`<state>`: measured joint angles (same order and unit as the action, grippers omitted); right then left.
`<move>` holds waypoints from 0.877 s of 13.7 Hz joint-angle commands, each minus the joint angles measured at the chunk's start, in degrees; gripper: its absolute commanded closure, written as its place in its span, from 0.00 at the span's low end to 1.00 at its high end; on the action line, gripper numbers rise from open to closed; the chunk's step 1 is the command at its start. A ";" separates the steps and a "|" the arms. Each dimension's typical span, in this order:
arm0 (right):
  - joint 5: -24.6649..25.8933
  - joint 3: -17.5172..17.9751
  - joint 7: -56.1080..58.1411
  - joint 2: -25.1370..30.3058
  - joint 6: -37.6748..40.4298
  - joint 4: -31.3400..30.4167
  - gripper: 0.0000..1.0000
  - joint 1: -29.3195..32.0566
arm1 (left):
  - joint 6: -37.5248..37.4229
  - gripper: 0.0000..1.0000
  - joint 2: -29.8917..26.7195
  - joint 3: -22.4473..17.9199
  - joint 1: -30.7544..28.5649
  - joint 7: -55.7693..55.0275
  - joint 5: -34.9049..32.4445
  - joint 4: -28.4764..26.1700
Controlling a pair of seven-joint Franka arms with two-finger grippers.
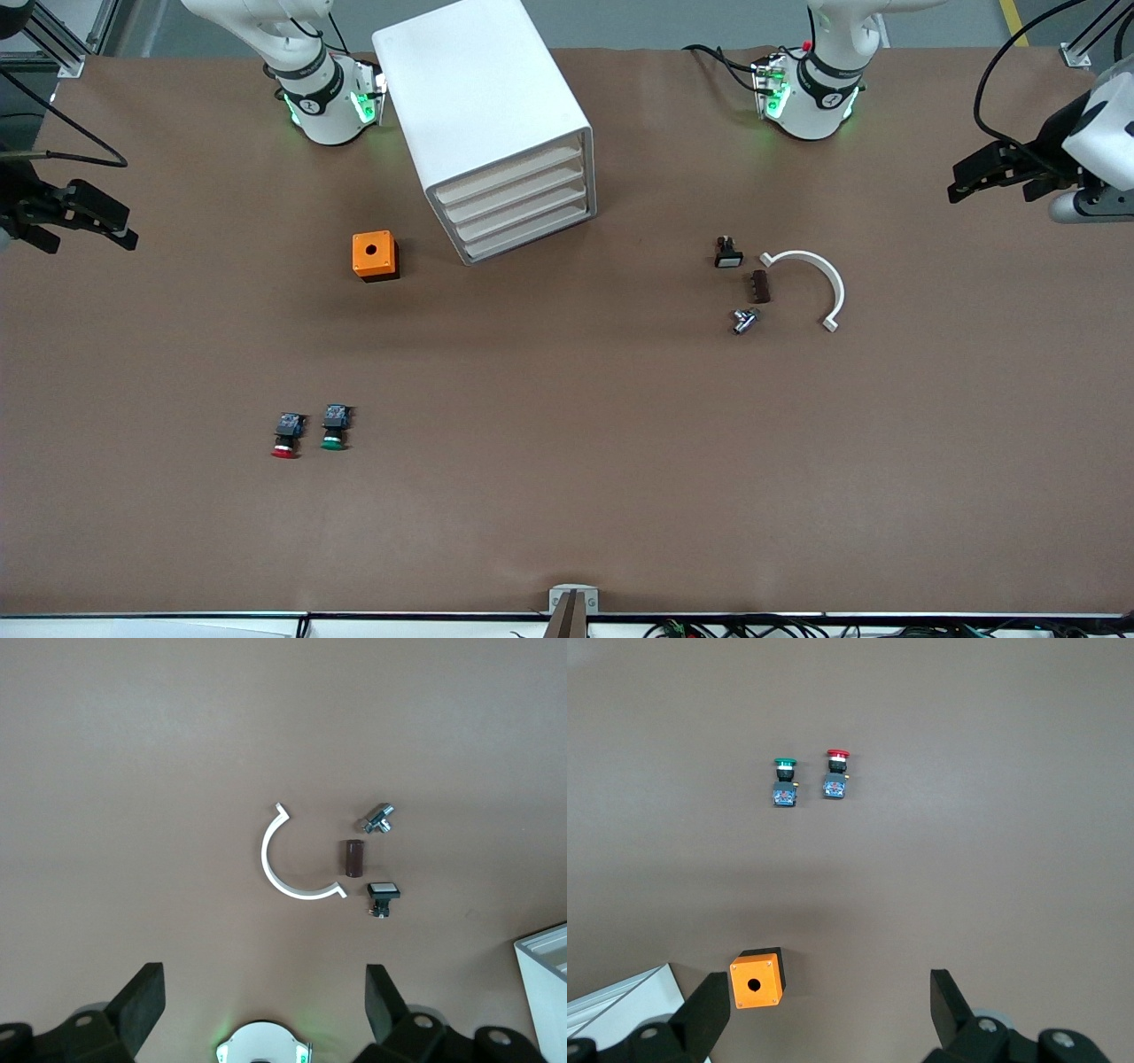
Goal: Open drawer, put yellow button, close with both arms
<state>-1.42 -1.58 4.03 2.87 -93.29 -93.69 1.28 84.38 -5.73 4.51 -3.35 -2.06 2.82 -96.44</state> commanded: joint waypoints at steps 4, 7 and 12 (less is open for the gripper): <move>-0.42 0.00 -0.43 3.63 -1.10 -4.39 0.00 0.21 | 3.07 0.00 1.84 0.76 -0.08 1.27 -1.15 2.82; -0.51 0.09 -0.43 3.63 -1.10 -4.39 0.00 0.21 | 4.03 0.00 3.96 0.76 -0.17 1.27 -0.88 5.64; -0.51 0.09 -0.43 3.63 -1.02 -4.31 0.00 0.12 | 5.70 0.00 4.23 0.76 0.18 0.40 -1.15 6.88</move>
<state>-1.42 -1.61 3.98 4.64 -93.60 -96.07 1.28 89.62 -1.94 4.97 -3.12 -1.72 2.82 -90.95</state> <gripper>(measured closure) 0.000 0.000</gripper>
